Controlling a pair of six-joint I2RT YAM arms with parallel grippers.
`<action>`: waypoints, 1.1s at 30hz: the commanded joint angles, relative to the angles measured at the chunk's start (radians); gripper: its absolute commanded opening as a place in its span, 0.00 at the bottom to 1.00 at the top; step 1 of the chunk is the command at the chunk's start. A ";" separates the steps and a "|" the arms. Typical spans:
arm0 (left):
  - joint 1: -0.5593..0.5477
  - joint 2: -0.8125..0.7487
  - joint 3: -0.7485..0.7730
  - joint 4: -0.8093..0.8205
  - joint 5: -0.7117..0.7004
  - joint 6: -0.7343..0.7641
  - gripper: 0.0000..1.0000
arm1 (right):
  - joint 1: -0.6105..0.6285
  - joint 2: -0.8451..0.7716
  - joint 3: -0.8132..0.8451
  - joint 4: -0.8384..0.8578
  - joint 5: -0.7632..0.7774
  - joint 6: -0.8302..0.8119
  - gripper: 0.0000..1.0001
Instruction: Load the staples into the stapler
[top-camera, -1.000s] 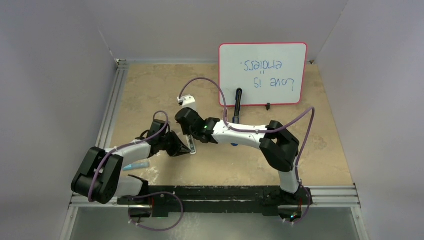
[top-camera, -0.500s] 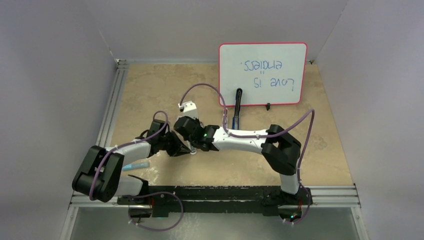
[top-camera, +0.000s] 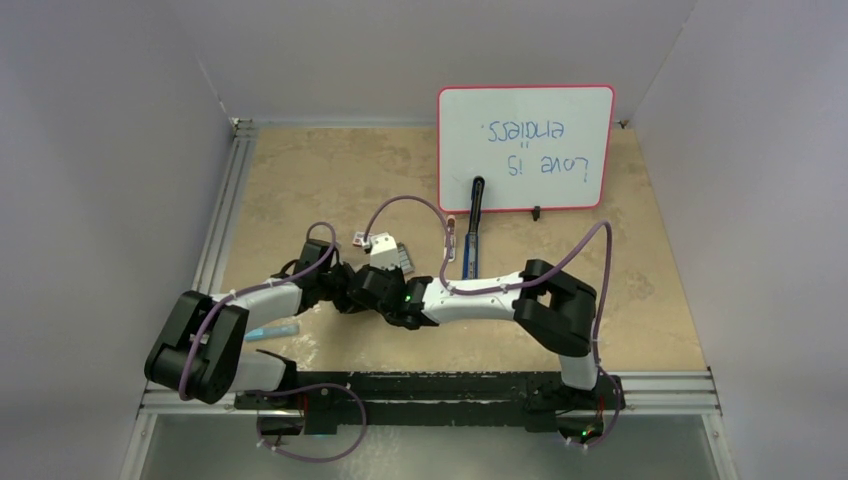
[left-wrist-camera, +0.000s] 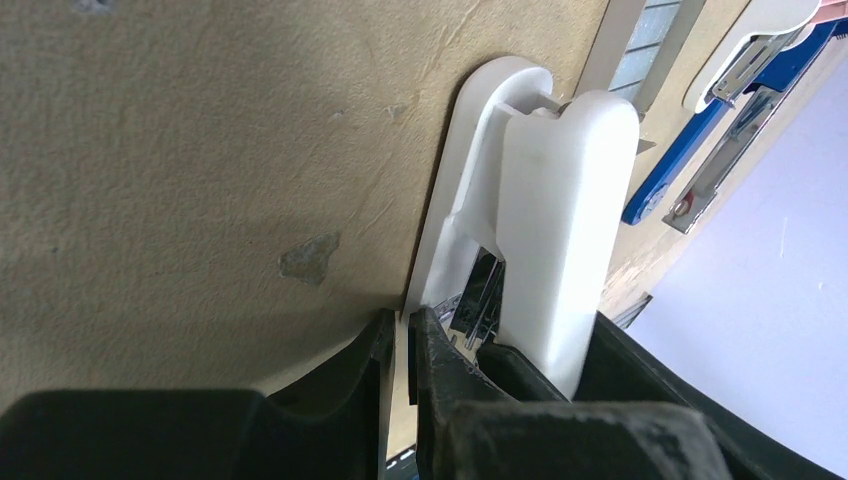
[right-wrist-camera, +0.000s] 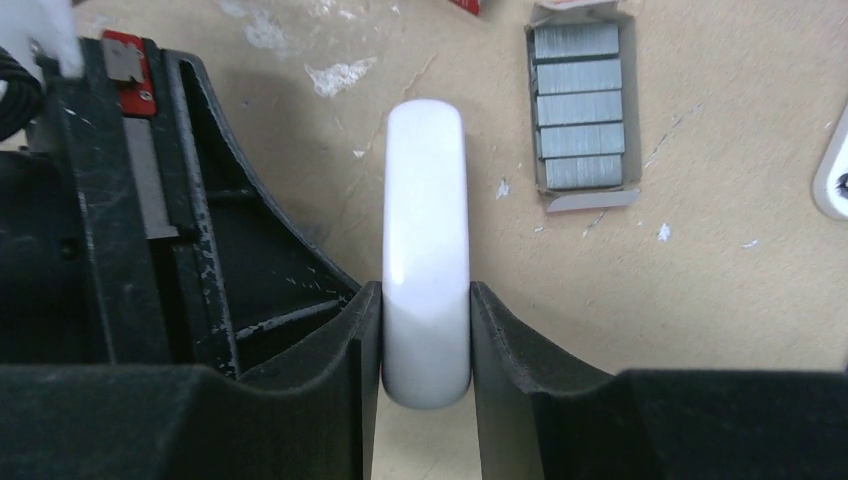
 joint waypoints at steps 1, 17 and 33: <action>0.008 0.007 -0.018 -0.011 -0.092 -0.001 0.09 | 0.004 -0.005 -0.014 -0.011 -0.012 0.073 0.14; 0.008 -0.137 0.016 -0.144 -0.125 0.040 0.18 | -0.049 -0.022 0.120 -0.166 -0.159 0.037 0.41; 0.008 -0.214 0.038 -0.209 -0.190 0.057 0.22 | -0.076 0.044 0.191 -0.316 -0.337 -0.062 0.52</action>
